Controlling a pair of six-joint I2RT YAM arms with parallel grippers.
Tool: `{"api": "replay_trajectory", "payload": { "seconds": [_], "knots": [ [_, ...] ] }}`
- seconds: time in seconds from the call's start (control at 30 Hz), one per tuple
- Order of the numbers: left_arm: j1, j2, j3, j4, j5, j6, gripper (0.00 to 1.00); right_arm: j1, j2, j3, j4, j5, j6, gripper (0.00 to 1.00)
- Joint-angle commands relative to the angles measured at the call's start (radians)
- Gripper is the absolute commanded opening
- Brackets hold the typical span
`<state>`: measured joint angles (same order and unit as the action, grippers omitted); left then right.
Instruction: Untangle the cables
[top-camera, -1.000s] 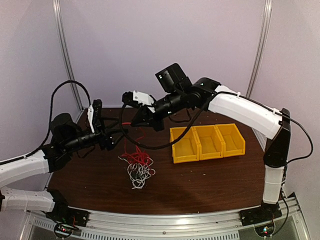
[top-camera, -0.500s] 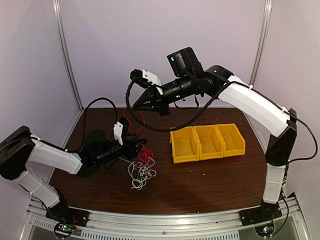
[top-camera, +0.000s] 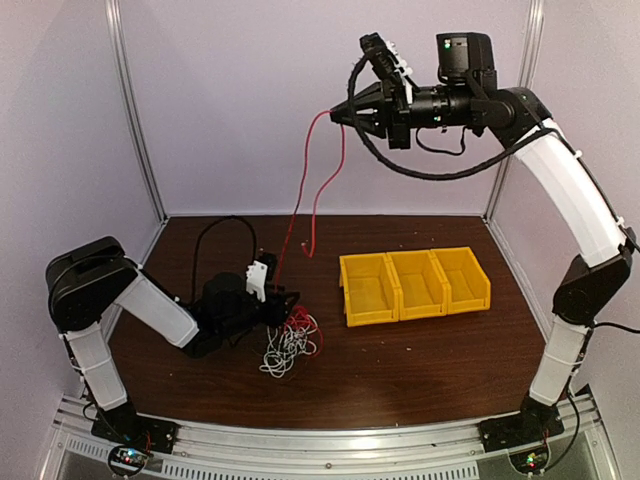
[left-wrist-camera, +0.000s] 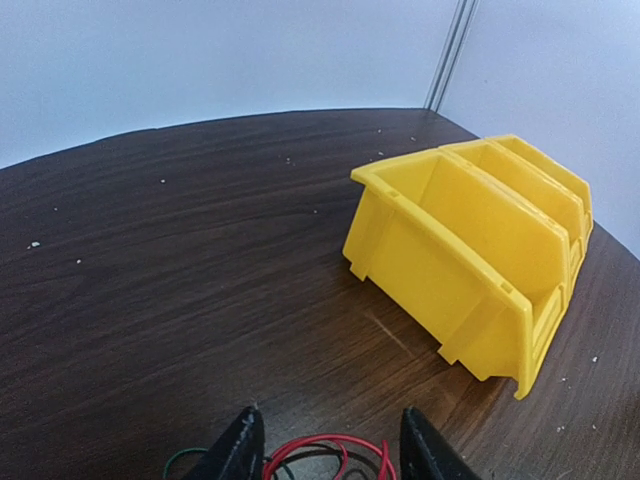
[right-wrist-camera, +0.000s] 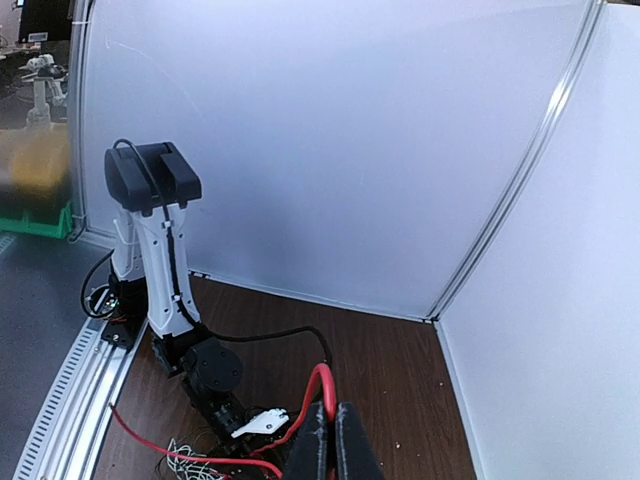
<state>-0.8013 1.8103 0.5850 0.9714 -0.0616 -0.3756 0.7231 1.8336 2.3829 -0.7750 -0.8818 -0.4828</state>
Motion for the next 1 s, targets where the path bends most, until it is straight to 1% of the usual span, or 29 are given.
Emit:
{"api": "replay_trajectory", "payload": {
  "seconds": [0.0,0.2,0.33,0.43,0.57,0.67,0.8,0.87,0.97],
  "knots": [
    [0.019,0.029,0.012,0.014,-0.039,-0.035,0.47,-0.076,-0.066,0.053,0.069,-0.105,0.055,0.00],
    [0.062,0.056,0.052,-0.059,-0.046,-0.084,0.48,-0.187,-0.098,0.094,0.147,-0.169,0.141,0.00],
    [0.072,0.061,0.088,-0.141,-0.085,-0.083,0.53,-0.305,-0.130,0.127,0.200,-0.195,0.192,0.00],
    [0.078,0.057,0.105,-0.195,-0.112,-0.079,0.54,-0.398,-0.160,0.131,0.215,-0.199,0.205,0.00],
    [0.093,0.056,0.102,-0.207,-0.121,-0.081,0.55,-0.488,-0.200,0.113,0.254,-0.228,0.255,0.00],
    [0.098,0.055,0.103,-0.220,-0.135,-0.085,0.55,-0.528,-0.220,0.100,0.263,-0.229,0.267,0.00],
    [0.113,0.068,0.115,-0.252,-0.140,-0.095,0.55,-0.607,-0.224,0.106,0.353,-0.260,0.358,0.00],
    [0.117,0.062,0.107,-0.240,-0.133,-0.093,0.56,-0.627,-0.226,0.108,0.335,-0.247,0.340,0.00],
    [0.117,0.042,0.098,-0.228,-0.126,-0.086,0.57,-0.632,-0.237,0.082,0.258,-0.188,0.253,0.00]
  ]
}}
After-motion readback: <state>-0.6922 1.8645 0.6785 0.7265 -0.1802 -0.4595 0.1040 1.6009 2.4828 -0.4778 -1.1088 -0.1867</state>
